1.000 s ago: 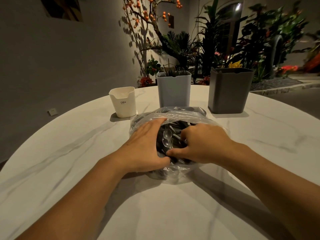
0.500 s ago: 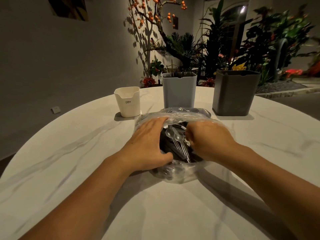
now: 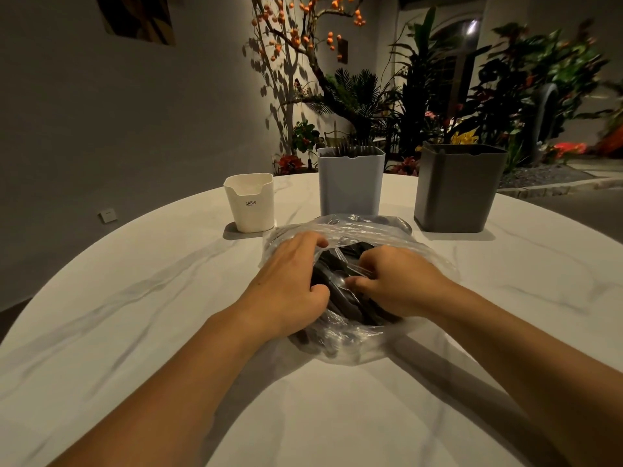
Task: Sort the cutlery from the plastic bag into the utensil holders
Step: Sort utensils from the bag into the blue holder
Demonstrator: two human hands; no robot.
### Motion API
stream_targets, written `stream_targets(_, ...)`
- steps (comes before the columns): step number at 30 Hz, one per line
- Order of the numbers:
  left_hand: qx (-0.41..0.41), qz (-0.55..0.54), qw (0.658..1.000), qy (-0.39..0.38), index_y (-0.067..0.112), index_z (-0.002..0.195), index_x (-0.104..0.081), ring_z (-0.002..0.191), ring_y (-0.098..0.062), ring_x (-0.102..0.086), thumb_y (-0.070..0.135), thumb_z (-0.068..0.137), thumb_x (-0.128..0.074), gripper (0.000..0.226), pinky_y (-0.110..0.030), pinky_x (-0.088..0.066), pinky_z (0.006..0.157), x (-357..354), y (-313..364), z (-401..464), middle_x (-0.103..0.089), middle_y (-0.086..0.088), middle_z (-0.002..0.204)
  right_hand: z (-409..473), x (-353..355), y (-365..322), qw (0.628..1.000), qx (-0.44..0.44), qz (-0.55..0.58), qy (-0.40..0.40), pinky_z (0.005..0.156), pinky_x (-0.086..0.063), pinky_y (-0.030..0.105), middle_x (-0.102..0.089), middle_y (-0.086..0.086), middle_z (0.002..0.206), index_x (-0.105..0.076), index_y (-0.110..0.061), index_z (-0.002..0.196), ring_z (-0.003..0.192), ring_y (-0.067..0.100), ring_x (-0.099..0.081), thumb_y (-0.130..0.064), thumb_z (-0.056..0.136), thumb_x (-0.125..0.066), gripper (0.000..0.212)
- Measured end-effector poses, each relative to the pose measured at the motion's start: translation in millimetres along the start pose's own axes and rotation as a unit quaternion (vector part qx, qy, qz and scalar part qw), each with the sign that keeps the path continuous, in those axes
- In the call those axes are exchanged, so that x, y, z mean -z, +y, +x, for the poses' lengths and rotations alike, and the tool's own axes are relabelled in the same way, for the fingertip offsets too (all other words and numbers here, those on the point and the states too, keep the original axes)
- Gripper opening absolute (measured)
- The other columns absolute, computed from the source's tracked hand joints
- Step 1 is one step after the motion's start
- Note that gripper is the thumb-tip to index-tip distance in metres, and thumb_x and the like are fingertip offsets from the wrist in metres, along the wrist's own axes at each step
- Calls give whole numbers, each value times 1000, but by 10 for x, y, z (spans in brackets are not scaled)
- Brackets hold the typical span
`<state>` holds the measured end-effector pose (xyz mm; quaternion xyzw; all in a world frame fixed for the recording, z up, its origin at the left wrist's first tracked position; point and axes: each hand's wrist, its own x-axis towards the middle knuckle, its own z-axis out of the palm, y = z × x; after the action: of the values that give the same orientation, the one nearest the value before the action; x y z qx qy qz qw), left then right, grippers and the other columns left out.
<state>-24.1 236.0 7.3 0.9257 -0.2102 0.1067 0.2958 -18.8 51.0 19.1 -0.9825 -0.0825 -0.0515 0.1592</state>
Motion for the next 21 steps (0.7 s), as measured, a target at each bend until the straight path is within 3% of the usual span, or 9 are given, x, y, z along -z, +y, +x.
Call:
stream_targets(4, -1, 3, 1000, -3, 33, 134, -38, 123, -10, -39, 16, 87, -60, 55, -33, -42, 104, 4, 6, 0, -43, 13, 133, -9, 20, 17, 1000, -2, 25, 12, 64, -43, 29, -65, -4, 80, -58, -29, 86, 79, 16, -60, -41, 97, -60, 16)
stream_targets(9, -7, -1, 1000, 7, 31, 131, -41, 124, -9, -39, 15, 86, -58, 51, -39, -42, 107, 2, 9, -2, -45, 14, 130, -16, 34, 13, 1000, 8, -3, 8, 63, -38, 30, -54, -8, 75, -47, -29, 80, 77, 16, -54, -39, 101, -52, 23)
stream_targets(11, -9, -5, 1000, 11, 32, 130, -41, 123, -9, -39, 15, 86, -57, 50, -39, -42, 108, 3, 13, -4, -45, 15, 129, -27, 57, 12, 999, 11, 26, 18, 59, -35, 29, -52, -11, 76, -47, -31, 87, 73, 11, -51, -36, 102, -49, 17)
stream_targets(13, -16, -4, 1000, 19, 32, 129, -41, 121, -8, -40, 16, 86, -57, 49, -39, -43, 107, 5, 20, -7, -45, 16, 126, -35, 76, 4, 999, 16, 37, 31, 59, -37, 27, -53, -11, 78, -49, -30, 96, 74, 8, -52, -34, 103, -49, 8)
stream_targets(17, -51, -3, 997, 57, 30, 130, -43, 120, -10, -44, 16, 86, -59, 50, -38, -44, 105, 12, 30, -5, -49, 13, 127, -55, 142, -47, 994, 20, 99, 33, 60, -45, 27, -66, -1, 85, -56, -23, 91, 75, 15, -62, -24, 101, -47, 13)
stream_targets(21, -71, -2, 994, 77, 29, 132, -43, 121, -10, -45, 18, 88, -61, 49, -37, -46, 105, -2, 28, 12, -49, 11, 129, -90, 215, -73, 987, 5, 159, 14, 54, -39, 19, -69, 1, 82, -59, -23, 86, 69, 11, -61, -22, 98, -54, 13)
